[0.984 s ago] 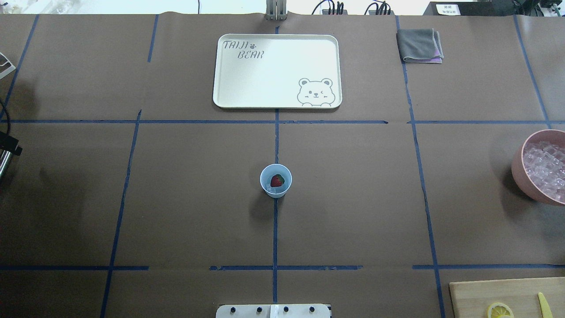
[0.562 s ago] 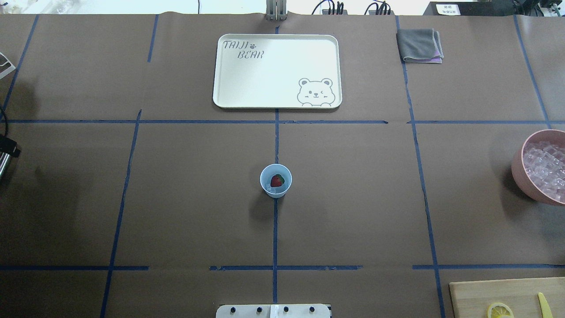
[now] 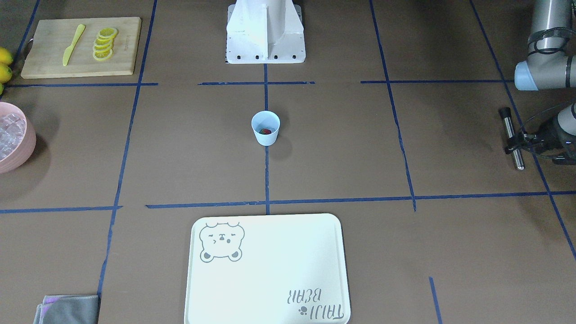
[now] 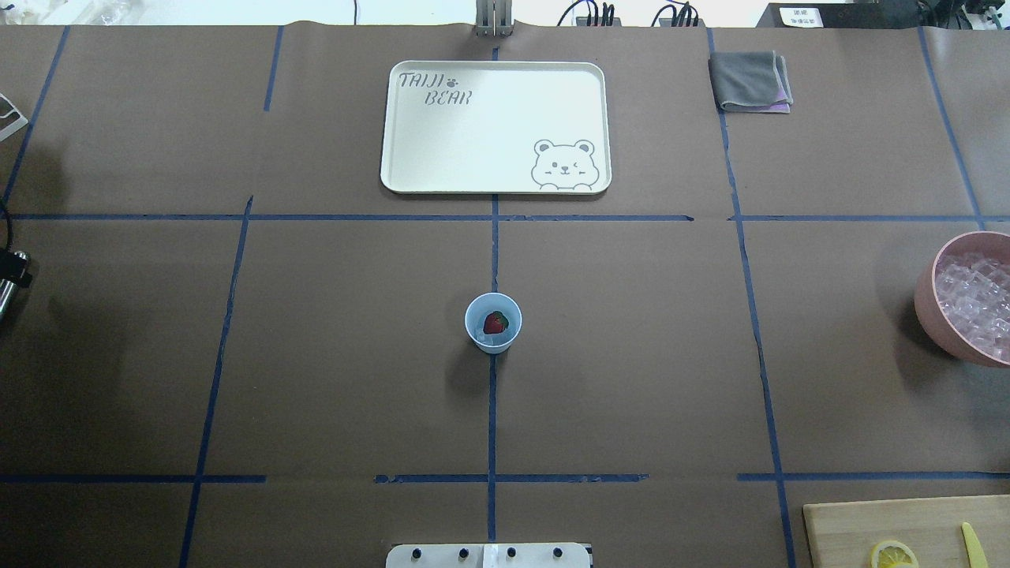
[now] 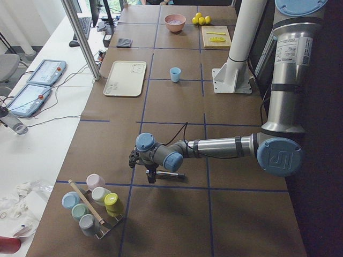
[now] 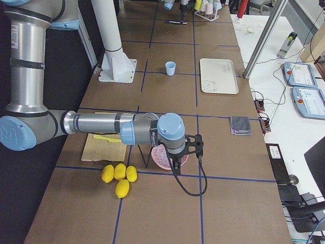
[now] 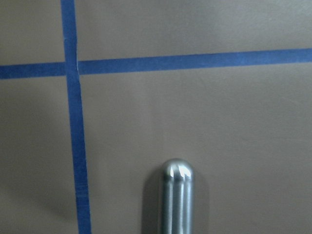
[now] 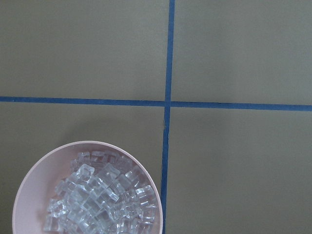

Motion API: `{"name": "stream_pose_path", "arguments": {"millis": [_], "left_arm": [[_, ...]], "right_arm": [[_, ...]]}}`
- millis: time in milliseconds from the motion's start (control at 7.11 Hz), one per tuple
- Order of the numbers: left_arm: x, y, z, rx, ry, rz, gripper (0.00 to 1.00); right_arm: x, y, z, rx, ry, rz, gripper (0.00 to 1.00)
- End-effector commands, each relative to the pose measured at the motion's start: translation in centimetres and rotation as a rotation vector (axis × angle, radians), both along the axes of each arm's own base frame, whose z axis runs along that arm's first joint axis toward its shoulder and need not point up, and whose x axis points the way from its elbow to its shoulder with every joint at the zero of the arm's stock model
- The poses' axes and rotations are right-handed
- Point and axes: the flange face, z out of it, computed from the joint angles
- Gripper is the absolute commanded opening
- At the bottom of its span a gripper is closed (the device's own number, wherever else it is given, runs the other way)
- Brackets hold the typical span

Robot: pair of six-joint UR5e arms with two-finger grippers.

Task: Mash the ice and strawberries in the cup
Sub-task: 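Grasp the metal pestle with the left gripper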

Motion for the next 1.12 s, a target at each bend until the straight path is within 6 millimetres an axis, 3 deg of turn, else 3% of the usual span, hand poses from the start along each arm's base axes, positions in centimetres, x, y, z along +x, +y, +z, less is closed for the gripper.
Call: {"name": "stream_pose_path", "arguments": {"millis": [0,984], "left_arm": [[0.25,-0.08,-0.14,0.002,0.002,0.004,1.00],[1.00,0.17,0.26,-0.007,-0.002,0.019,0.91]], "right_arm": [[0.00,0.02,0.12,-0.003,0.000,0.000,0.99],[0.02,0.03,0.36,-0.005,0.003,-0.001,0.99]]}}
